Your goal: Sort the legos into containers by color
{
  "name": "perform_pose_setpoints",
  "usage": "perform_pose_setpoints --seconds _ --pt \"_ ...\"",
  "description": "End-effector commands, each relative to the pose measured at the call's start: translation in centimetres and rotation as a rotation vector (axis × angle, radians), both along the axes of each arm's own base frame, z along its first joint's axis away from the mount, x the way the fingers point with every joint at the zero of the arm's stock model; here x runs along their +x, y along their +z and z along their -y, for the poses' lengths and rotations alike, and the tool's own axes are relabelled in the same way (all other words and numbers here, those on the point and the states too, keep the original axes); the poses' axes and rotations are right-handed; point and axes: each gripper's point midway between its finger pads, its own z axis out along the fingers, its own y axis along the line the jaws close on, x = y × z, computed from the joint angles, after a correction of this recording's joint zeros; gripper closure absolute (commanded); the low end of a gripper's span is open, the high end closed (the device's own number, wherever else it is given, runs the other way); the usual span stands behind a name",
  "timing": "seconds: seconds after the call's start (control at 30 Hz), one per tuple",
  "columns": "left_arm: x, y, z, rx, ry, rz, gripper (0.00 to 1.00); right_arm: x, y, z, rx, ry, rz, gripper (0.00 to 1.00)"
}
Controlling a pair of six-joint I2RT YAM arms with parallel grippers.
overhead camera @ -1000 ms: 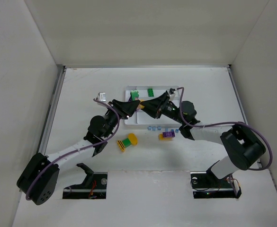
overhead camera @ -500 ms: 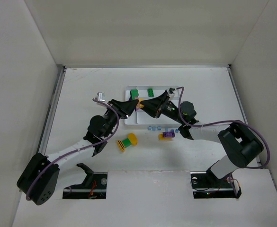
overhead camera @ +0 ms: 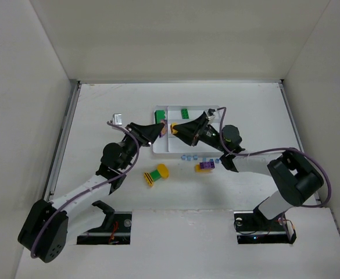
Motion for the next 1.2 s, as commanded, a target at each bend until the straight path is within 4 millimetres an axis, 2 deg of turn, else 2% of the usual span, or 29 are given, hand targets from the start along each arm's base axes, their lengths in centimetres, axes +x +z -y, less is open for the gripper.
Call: perform_pose_setpoints --seconds 0.0,0.17,0.23,0.37,0.43,0.63,0.73,0.9,1.17 --pt "-0.3 2.5 -1.6 -0.024 0.037 0.088 0.78 0.4 1.0 0.9 0.022 -0.032 0.067 0.74" --pt "-0.2 2.3 -2.4 -0.012 0.059 0.08 0.78 1.8 -1.2 1.3 -0.033 -0.064 0.057 0.75" --pt "-0.3 2.1 -2.5 -0.008 0.061 0.073 0.78 3.0 -3.1 1.8 -0.096 -0.09 0.037 0.75" --pt "-0.8 1.7 -2.4 0.02 0.04 0.064 0.78 5.8 -8.3 3.7 -0.346 -0.177 0.008 0.75" --pt "-1.1 1.4 -2.3 0.029 0.027 0.061 0.77 6.7 -9.5 4.8 -0.474 -0.231 0.038 0.74" --pt "-1.6 0.5 -1.5 0.044 -0.019 0.036 0.77 10.7 -11.7 9.5 -0.953 -0.42 0.117 0.73" --pt "-1.8 0.3 -1.3 0.041 -0.03 0.025 0.77 11.8 -12.5 10.0 -1.113 -0.436 0.149 0.71" --pt "-2.2 -0.1 -1.2 0.041 -0.044 0.015 0.76 13.8 -13.9 10.2 -1.229 -0.447 0.164 0.7" --pt "-2.8 -0.6 -0.2 0.036 -0.081 -0.006 0.76 15.2 -15.1 10.4 -1.324 -0.435 0.177 0.66"
